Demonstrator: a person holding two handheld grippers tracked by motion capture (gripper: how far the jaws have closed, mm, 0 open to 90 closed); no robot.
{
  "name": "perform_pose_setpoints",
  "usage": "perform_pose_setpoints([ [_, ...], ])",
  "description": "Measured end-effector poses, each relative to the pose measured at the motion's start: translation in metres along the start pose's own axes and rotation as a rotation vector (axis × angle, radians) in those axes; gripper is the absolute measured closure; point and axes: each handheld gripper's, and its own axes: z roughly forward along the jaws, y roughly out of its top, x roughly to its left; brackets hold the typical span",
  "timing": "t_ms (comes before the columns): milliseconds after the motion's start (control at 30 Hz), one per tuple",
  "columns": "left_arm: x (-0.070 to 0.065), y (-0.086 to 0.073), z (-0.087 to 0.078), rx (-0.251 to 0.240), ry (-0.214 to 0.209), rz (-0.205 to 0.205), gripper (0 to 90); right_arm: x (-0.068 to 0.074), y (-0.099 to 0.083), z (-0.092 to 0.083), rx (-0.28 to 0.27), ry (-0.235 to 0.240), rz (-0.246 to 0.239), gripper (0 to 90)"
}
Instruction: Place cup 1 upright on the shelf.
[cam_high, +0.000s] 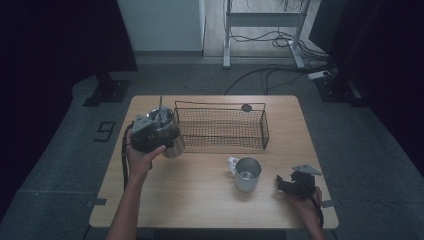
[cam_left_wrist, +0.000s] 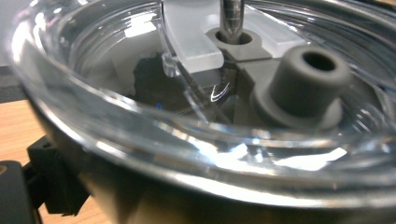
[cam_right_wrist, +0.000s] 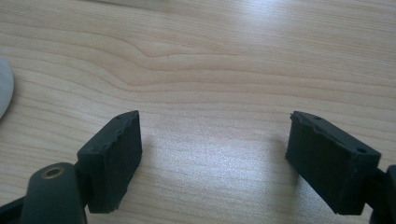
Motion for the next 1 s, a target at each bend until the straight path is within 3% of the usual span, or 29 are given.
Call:
perform_pose_setpoints([
  [267,-0.002,0.008,0.005,-0.003,-0.018,-0.007,3.6,0.0,0.0,0.0,0.0,0.0,0.001,18.0],
  [433,-0.007,0.015,0.008,0.0,-0.02,0.021,3.6,0.0,0.0,0.0,-0.001,0.0,0.0,18.0],
  [1000,-0.017,0.034,0.018,-0.012,-0.045,0.015,3.6,0.0,0.0,0.0,0.001,0.002,0.0,18.1],
])
